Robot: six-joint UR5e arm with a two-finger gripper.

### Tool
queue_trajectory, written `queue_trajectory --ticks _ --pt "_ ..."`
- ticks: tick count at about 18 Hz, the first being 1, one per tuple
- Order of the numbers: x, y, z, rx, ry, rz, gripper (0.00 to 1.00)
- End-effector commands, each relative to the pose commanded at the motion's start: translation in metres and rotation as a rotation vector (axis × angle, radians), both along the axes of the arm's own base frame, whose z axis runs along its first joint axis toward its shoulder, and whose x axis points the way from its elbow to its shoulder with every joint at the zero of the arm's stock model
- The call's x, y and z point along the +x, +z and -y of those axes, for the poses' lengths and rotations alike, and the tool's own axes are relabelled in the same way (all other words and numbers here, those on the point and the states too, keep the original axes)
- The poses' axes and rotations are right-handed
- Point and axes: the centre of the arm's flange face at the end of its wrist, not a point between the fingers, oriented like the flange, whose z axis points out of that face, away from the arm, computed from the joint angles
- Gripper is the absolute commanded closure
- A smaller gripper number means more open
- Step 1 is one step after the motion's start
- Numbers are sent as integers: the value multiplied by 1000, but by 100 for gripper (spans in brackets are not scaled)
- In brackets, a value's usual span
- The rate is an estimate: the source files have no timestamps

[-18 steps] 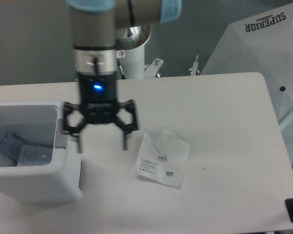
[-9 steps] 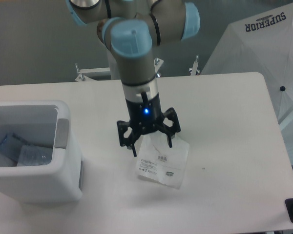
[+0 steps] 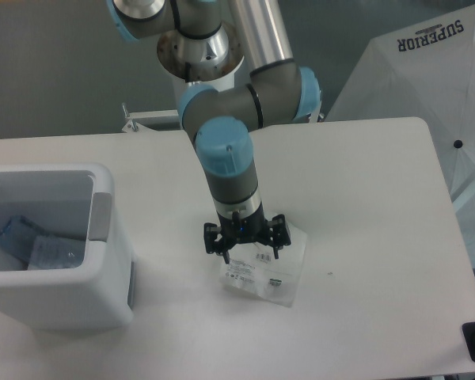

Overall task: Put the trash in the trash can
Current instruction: 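Move the open gripper over the clear plastic bag and lower, then pinch the edge of the plastic bag and lift it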

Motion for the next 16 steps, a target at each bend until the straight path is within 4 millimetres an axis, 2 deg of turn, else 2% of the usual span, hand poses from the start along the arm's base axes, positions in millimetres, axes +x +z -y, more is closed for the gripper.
queue_trajectory --ticks 2,7,11,16 --pt "1 -18 -3 -21 -4 18 0" --pt "12 -24 -10 -28 -28 27 0" --pt "15 -46 -10 -59 -30 49 0" --pt "13 -47 -11 -62 -31 47 0"
